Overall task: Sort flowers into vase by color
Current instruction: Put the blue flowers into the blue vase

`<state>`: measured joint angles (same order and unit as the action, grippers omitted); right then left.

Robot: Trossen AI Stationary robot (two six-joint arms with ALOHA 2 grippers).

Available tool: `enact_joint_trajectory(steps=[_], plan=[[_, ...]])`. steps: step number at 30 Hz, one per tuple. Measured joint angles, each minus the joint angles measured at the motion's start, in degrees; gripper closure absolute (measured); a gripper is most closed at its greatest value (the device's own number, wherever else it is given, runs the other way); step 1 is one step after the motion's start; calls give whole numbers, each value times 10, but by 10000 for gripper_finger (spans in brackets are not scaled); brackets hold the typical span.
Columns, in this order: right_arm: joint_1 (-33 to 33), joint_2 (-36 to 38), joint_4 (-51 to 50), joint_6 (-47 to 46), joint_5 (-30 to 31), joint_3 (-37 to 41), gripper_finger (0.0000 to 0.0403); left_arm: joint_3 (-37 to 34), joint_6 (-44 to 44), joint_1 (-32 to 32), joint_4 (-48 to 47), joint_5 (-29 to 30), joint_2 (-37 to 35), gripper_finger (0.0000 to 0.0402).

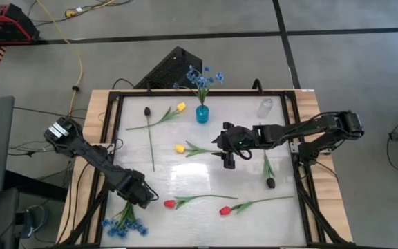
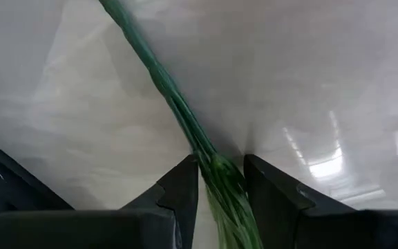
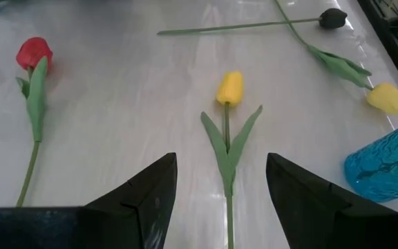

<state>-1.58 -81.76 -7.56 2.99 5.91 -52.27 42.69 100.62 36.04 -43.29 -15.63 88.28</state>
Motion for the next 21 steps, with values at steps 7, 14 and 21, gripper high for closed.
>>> enact_joint_trajectory(steps=[7, 14, 21], plan=[[-6, 0, 4, -1, 0, 0, 154, 1, -63, -17, 19, -10, 22, 326], [-7, 0, 4, -1, 0, 0, 154, 19, -93, -34, -45, 77, -49, 392], [-14, 0, 50, 35, -12, 0, 154, 54, -225, -84, 32, 237, -136, 384]])
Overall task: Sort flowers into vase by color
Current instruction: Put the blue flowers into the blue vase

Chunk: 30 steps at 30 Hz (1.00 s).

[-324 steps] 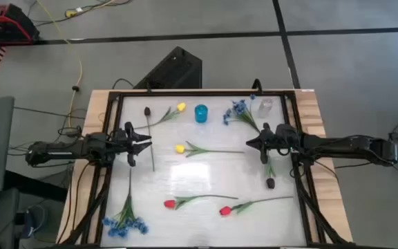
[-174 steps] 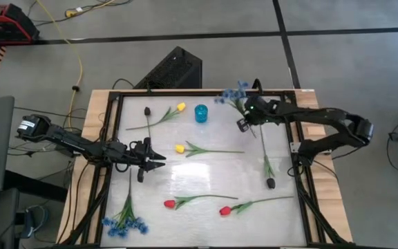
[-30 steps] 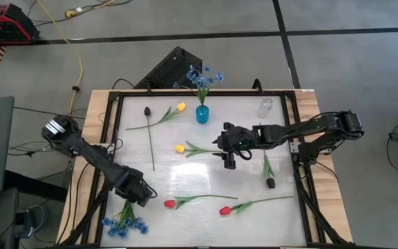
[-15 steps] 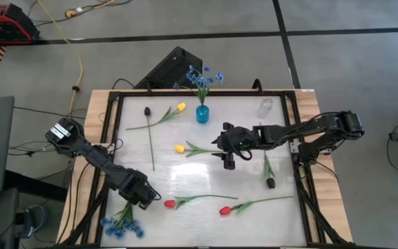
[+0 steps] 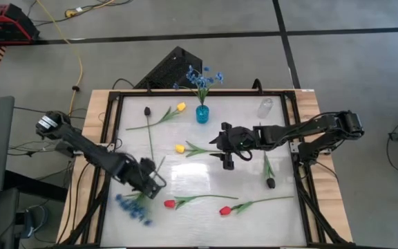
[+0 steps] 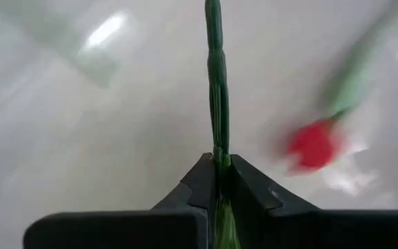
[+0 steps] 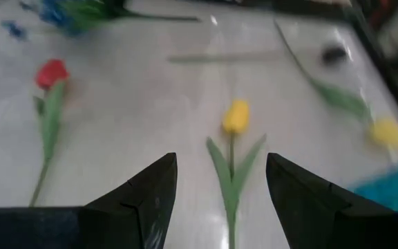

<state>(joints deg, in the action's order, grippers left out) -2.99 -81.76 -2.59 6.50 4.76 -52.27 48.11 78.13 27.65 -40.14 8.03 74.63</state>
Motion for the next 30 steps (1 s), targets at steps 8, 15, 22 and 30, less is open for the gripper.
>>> enact_joint_trajectory(steps=[8, 15, 22, 30], plan=[[-71, -1, 91, 292, -21, 0, 154, 0, -222, -108, 168, -56, -6, 384], [-100, -1, 116, 525, -18, 0, 154, 0, -294, -180, 234, -157, 10, 384], [-91, -9, 151, 585, -15, 0, 154, 0, -306, -218, 284, -237, 11, 384], [-91, -120, 245, 673, 72, -16, 154, 0, -305, -234, 297, -247, 14, 384]])
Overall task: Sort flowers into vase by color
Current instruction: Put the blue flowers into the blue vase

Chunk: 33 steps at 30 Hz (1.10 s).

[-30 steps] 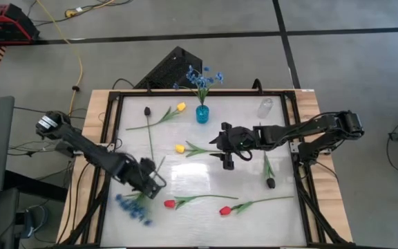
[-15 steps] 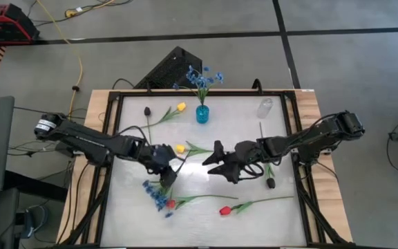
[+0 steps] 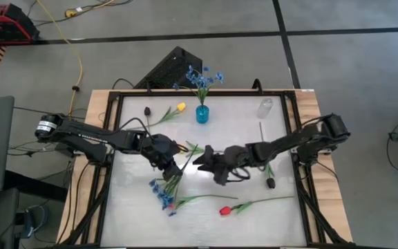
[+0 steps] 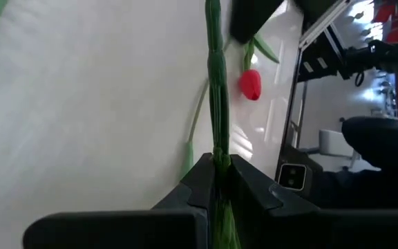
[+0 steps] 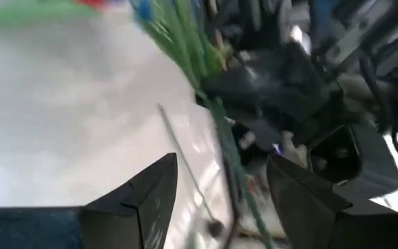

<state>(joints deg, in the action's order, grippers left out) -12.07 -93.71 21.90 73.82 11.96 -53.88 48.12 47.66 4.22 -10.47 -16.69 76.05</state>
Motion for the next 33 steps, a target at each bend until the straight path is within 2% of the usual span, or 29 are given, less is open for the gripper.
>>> enact_joint_trajectory(steps=[2, 7, 12, 17, 23, 26, 29, 33], plan=[[-4, -18, 11, 2, 30, -20, 154, 0, 0, 0, -1, 5, 0, 384], [-6, -66, -10, 5, 50, -68, 155, 0, 0, 0, -1, 9, 0, 384], [-6, -105, -17, 39, 79, -103, 178, 0, -6, -3, -1, 11, 0, 384], [-7, -127, -27, 43, 105, -111, 240, 0, -11, -3, -6, 21, 0, 384], [-13, -124, -54, 13, 112, -112, 366, 0, -32, -2, -5, 38, 0, 377], [-13, -122, -63, -6, 112, -113, 369, 0, -43, -6, -6, 38, 0, 362], [-13, -121, -90, -38, 90, -112, 369, 0, -77, -11, -2, 25, -5, 350], [10, -90, -175, -120, -32, -111, 369, 0, -135, -19, 8, 45, -50, 346]])
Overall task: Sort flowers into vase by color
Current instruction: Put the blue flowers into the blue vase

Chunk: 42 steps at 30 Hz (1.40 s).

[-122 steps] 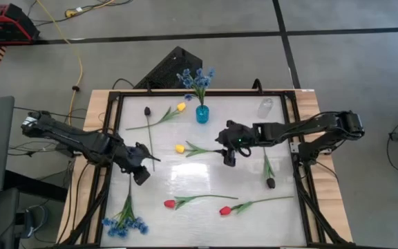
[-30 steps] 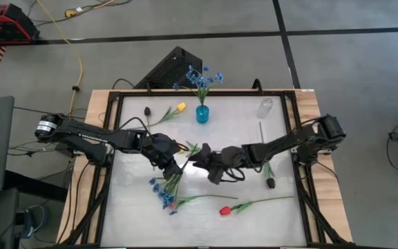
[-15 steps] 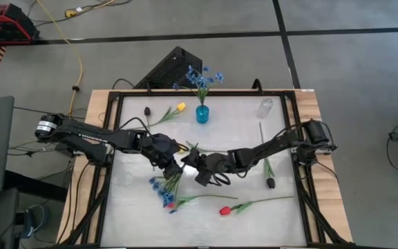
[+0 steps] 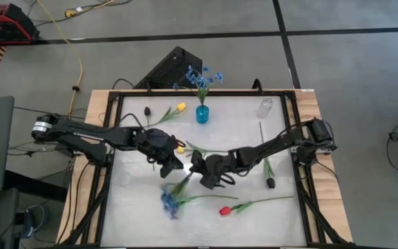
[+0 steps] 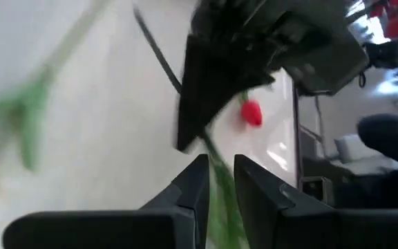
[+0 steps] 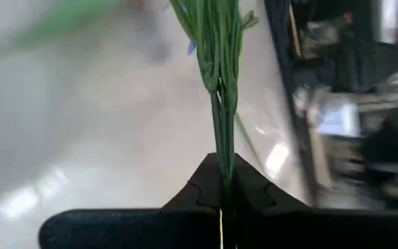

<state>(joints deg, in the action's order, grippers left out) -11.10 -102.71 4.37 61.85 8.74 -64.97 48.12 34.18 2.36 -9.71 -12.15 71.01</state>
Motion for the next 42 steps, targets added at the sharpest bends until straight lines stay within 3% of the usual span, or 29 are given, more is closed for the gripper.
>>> enact_joint_trajectory(steps=[3, 7, 11, 14, 19, 25, 31, 37, 42], plan=[[32, 39, -38, -80, -103, 0, 369, 0, -60, -1, -1, 71, -52, 345], [83, 72, -20, -210, -294, 0, 369, -21, -154, -1, 26, 149, -107, 345], [133, 67, 99, -362, -488, -1, 369, -74, -230, 10, 123, 182, -136, 345], [156, 40, 225, -465, -574, 0, 369, -130, -261, 12, 213, 190, -147, 345], [171, 5, 394, -634, -553, -1, 369, -237, -264, 17, 428, 183, -140, 345], [190, -29, 413, -715, -431, 0, 369, -320, -278, 28, 645, 161, -137, 345], [187, -46, 416, -735, -375, 0, 369, -321, -306, 36, 657, 183, -137, 345], [175, -45, 422, -726, -366, 0, 369, -321, -311, 35, 649, 265, -136, 344], [169, -44, 404, -730, -333, 0, 358, -321, -337, 35, 650, 253, -136, 344]])
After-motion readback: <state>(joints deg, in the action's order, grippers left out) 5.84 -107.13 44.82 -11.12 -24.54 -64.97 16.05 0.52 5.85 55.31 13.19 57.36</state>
